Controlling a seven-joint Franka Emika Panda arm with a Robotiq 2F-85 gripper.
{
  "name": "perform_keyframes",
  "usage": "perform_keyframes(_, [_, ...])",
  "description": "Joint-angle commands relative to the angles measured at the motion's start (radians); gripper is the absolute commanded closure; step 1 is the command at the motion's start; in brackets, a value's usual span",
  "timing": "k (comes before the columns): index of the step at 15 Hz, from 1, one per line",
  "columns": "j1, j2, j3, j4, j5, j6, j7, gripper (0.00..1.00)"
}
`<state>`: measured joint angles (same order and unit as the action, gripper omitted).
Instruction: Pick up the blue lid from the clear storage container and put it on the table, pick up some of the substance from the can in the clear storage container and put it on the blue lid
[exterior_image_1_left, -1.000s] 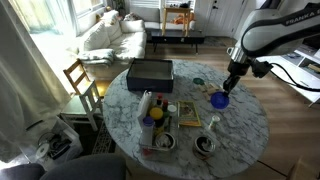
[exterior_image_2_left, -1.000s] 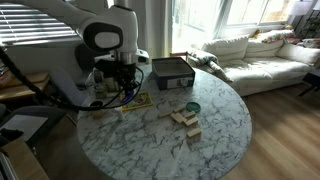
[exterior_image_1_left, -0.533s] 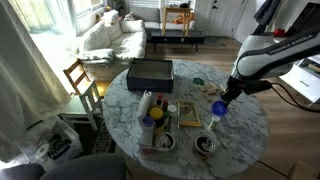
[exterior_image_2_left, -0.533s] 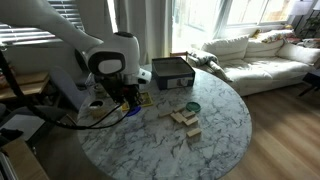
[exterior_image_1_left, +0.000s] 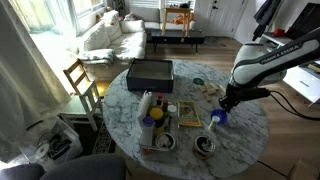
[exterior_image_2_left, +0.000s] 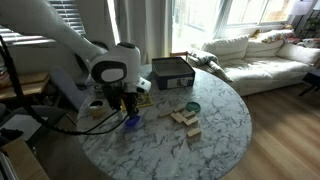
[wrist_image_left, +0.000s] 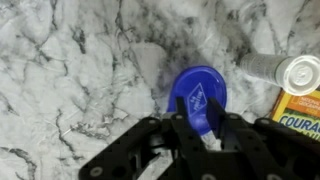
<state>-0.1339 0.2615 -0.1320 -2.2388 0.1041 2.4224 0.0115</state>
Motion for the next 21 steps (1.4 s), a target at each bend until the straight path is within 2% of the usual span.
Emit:
perform_keyframes(1, [0.022,-0.036,-0.015,-0.009,-0.066,0.013,0.083,0.41])
perform_keyframes(4, [0.061,-0.102,0.002,0.005,-0.147,-0.003,0.132,0.19])
perform_keyframes(6, [0.089,-0.144,0.056,0.017,-0.137,-0.02,0.069,0.03])
perform_keyframes(7, [0.104,-0.157,0.083,0.025,-0.119,-0.025,0.037,0.0])
perform_keyframes(12, [0.211,-0.147,0.226,0.093,-0.063,-0.046,-0.041,0.0])
perform_keyframes(16, [0.262,-0.099,0.306,0.137,-0.001,-0.04,-0.177,0.0])
perform_keyframes(17, [0.259,-0.136,0.286,0.105,-0.04,-0.023,-0.088,0.0])
perform_keyframes(21, [0.271,-0.108,0.306,0.125,-0.019,-0.023,-0.142,0.0])
